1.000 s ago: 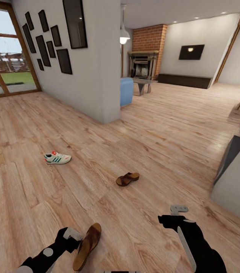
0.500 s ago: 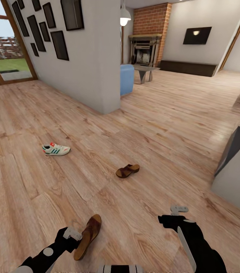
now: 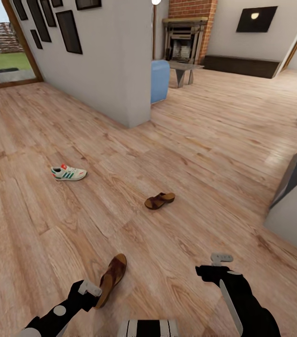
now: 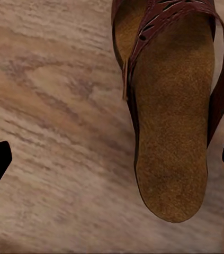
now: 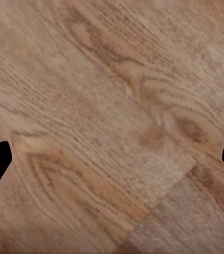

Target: Pick up the two gym shoes and the two sandals from the corridor floor and place them onto the hallstand (shoe rack) in the corridor, making sure they are on the rack and not on the floor. Arrange them so the two gym shoes are next to each other and the two sandals are next to each other.

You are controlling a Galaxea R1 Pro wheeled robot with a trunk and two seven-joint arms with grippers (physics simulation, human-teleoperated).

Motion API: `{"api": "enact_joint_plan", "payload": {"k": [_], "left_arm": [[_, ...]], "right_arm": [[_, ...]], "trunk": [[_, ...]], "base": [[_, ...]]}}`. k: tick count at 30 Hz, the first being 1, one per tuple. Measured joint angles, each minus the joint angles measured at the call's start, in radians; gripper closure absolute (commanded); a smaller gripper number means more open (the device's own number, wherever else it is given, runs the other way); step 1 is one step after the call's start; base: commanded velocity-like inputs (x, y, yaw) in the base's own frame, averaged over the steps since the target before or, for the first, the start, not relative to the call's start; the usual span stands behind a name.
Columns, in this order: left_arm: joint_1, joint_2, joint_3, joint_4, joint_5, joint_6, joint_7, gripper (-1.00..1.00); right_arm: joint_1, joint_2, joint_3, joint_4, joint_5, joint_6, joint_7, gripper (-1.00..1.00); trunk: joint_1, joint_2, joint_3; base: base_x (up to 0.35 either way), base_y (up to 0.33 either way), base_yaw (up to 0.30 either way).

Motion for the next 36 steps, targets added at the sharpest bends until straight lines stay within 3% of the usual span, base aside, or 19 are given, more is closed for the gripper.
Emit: {"api": "enact_joint_plan", "payload": {"k": [8, 14, 29, 36], "left_arm": [[0.0, 0.0, 0.0, 0.0, 0.0, 0.0, 0.0, -1.0], [0.0, 0.0, 0.0, -0.001, 0.0, 0.0, 0.0, -1.0], [0.0, 0.0, 0.0, -0.001, 0.0, 0.0, 0.0, -1.0], [0.0, 0.0, 0.0, -0.002, 0.0, 0.0, 0.001, -1.0]], "right_arm": [[0.0, 0.0, 0.0, 0.0, 0.0, 0.0, 0.0, -1.0], [0.0, 0.0, 0.001, -0.001, 0.0, 0.0, 0.0, -1.0], [0.0, 0.0, 0.001, -0.001, 0.0, 0.0, 0.0, -1.0], [0.0, 0.0, 0.001, -0.001, 0.0, 0.0, 0.0, -1.0]], "trunk": [[0.004, -0.002, -0.044], [0.004, -0.002, -0.048], [0.01, -0.005, -0.126], [0.01, -0.005, -0.13]], "base": [[0.0, 0.0, 0.036], [0.0, 0.0, 0.002], [0.0, 0.0, 0.0], [0.0, 0.0, 0.0]]}}
